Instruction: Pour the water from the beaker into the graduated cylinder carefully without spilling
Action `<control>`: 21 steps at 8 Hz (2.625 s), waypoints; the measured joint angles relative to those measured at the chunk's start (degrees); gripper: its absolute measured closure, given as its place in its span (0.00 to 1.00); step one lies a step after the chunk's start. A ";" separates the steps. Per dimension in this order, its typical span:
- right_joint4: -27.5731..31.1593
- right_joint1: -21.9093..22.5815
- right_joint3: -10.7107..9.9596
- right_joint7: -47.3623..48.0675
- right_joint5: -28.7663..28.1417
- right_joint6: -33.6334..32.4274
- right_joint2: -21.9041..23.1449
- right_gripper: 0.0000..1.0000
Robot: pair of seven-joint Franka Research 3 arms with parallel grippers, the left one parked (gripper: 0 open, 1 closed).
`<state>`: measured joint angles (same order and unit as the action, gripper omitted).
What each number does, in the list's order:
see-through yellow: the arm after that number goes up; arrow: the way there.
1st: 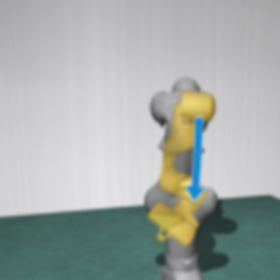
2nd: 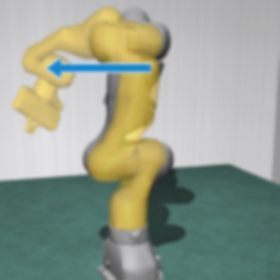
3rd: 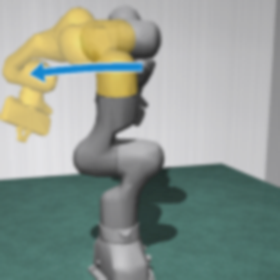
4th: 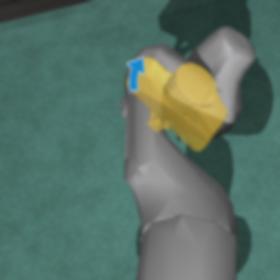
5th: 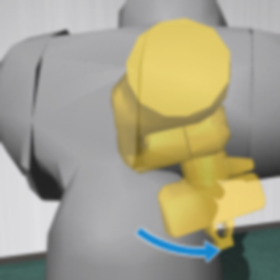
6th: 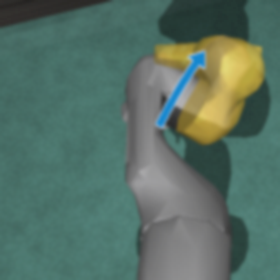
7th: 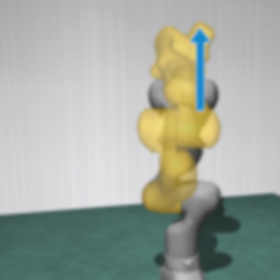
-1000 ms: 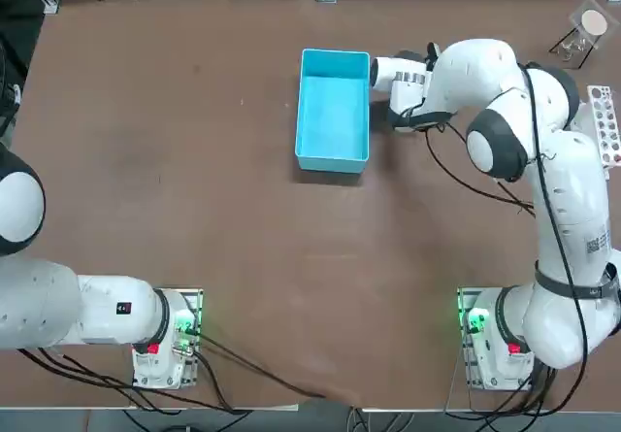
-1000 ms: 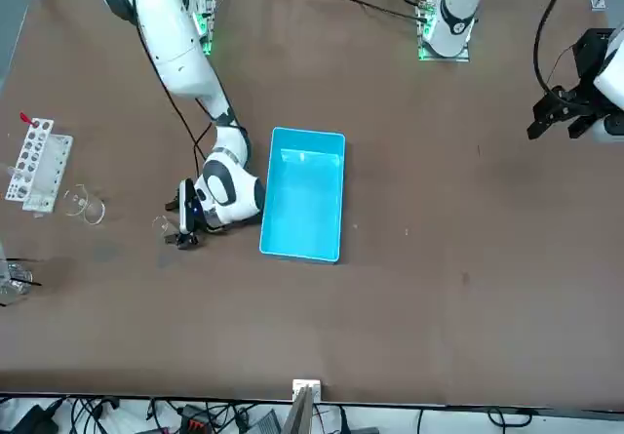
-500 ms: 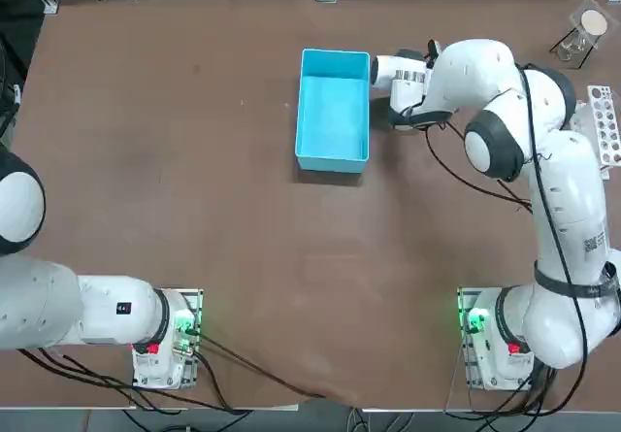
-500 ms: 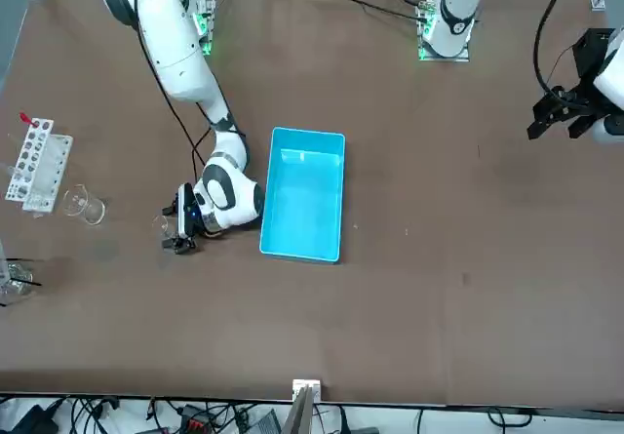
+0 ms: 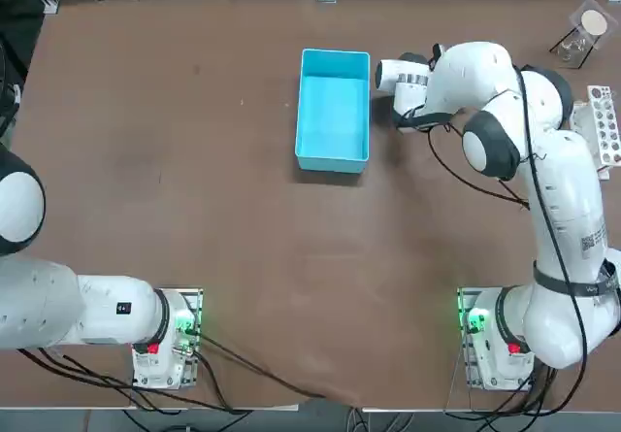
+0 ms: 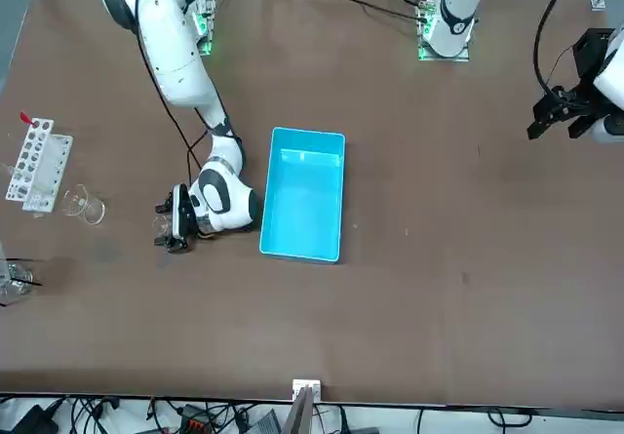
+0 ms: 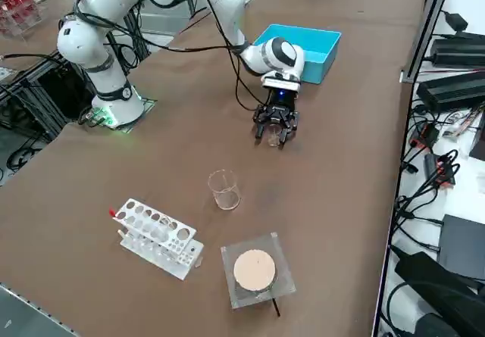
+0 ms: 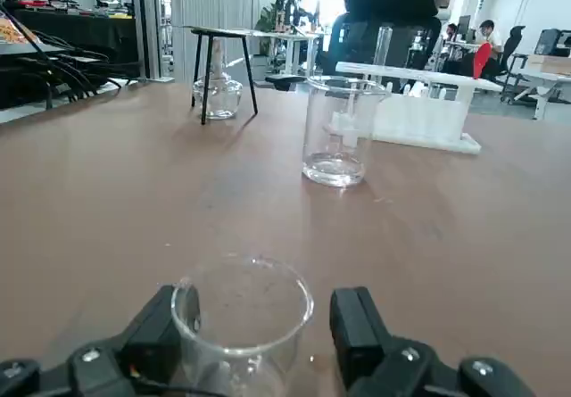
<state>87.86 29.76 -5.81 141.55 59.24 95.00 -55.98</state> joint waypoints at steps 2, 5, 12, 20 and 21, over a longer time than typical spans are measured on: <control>-0.05 0.09 0.00 0.05 0.00 -0.04 -0.11 0.28; -0.17 0.43 0.03 0.05 0.00 -0.05 -0.10 0.35; -2.48 -4.49 -0.69 -20.12 -8.91 -2.87 11.39 0.39; -1.88 -29.35 -0.62 -57.44 -37.68 3.69 26.87 0.39; -0.81 -30.57 -0.52 -58.56 -39.66 4.87 27.33 0.39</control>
<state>87.05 -0.81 -6.33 82.99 19.58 99.87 -28.65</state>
